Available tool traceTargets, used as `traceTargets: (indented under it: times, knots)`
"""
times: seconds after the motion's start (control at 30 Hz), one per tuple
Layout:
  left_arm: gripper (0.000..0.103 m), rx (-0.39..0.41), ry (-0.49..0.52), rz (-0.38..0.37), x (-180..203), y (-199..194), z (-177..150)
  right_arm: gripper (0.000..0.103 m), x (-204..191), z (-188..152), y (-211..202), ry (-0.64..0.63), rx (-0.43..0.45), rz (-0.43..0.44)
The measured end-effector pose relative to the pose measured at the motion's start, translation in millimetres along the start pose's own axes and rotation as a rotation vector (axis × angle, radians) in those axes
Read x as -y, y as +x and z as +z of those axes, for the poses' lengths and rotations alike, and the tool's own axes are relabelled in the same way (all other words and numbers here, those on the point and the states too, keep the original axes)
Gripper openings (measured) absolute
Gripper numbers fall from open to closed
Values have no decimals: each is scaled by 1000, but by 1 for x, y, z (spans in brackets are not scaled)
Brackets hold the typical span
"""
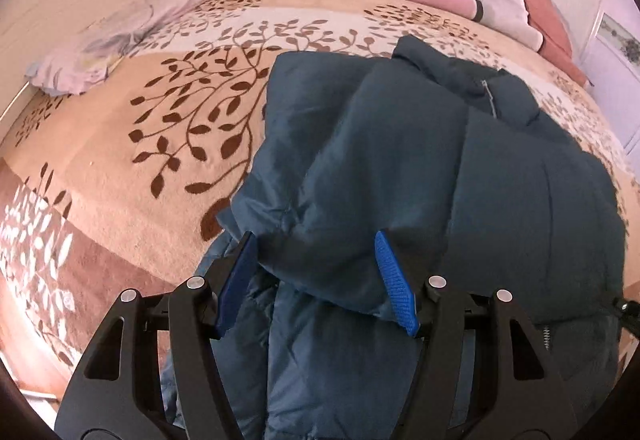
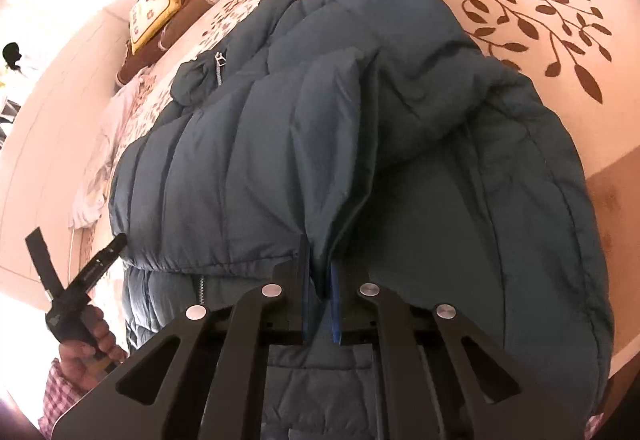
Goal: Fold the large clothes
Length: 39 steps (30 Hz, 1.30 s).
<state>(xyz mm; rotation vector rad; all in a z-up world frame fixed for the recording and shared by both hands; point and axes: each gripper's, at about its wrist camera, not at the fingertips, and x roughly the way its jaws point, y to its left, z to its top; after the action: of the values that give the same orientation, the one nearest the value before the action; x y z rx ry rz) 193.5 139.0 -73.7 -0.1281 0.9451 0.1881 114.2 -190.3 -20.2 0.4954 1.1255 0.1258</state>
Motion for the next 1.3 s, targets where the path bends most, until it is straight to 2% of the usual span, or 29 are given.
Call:
traceTargets:
  times: [0.13,0.3,0.6,0.73,0.93,1.07,1.3]
  knots:
    - [61,4,15,-8,4,-1,0,9,-2,0,-14,-15,53,7]
    - [62,1,37,3,8,1,-4,9,12,-9,4,2,-14,-21]
    - [62,5,-73,-66,-10,-37,-15,9,8,-9,7,-9,-13,-37]
    - [62,11,-84,-84,-19,-53,-27,10,9,-10,14,4,-30,-53]
    - [62,25,-109,-98,-34,-79,-40,20,1,-6,18,-36,-52,-94]
    - [62,45,-139,-99,-48,-98,-48,33,-3,-11,6,-52,-33,-120]
    - [62,46,-169,-82,-66,-121,-63,35,6,-28,-18,-65,-32,-99]
